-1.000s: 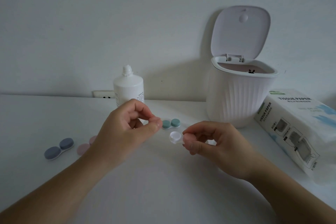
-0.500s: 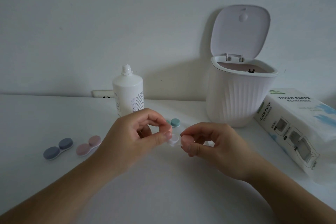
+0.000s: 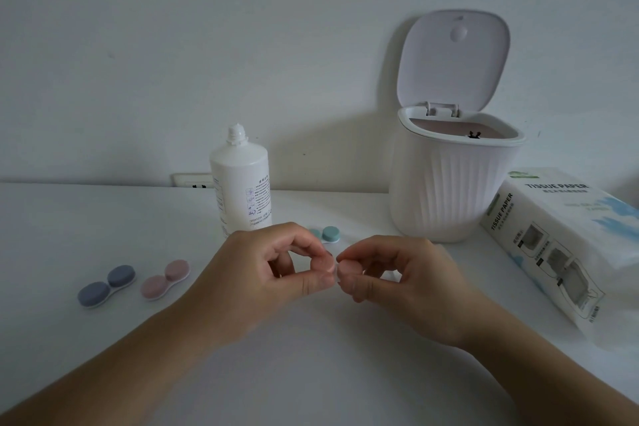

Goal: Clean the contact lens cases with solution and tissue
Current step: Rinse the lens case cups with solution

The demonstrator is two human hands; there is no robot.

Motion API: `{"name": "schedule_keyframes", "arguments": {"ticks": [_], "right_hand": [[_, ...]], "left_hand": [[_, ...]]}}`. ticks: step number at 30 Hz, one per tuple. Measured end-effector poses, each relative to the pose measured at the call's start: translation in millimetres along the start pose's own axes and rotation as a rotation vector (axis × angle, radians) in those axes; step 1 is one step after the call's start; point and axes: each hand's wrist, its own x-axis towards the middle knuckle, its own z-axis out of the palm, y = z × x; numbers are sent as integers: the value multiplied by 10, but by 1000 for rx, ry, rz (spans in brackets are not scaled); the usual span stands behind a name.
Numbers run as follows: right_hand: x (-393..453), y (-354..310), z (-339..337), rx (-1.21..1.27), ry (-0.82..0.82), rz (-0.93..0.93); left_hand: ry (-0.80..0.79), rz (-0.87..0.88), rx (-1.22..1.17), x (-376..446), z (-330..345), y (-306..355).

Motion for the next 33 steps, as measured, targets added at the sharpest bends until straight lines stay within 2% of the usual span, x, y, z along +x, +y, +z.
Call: {"name": "schedule_keyframes", "arguments": {"ticks": [7,18,30,33], "right_hand": [[-3,-7,-6,19,-2,-7],[-3,1,-9,49,0,-28],[-2,-24,-12,70,1,-23],[-4,-21,-7,82,7,-22]], "left_hand": [[10,-11,-1,6,-17,-29],[-22,111,-9,42,-21,-42],[-79,-19,-189,0,9,-17],[-55,-59,-138,13,-3,0]]}}
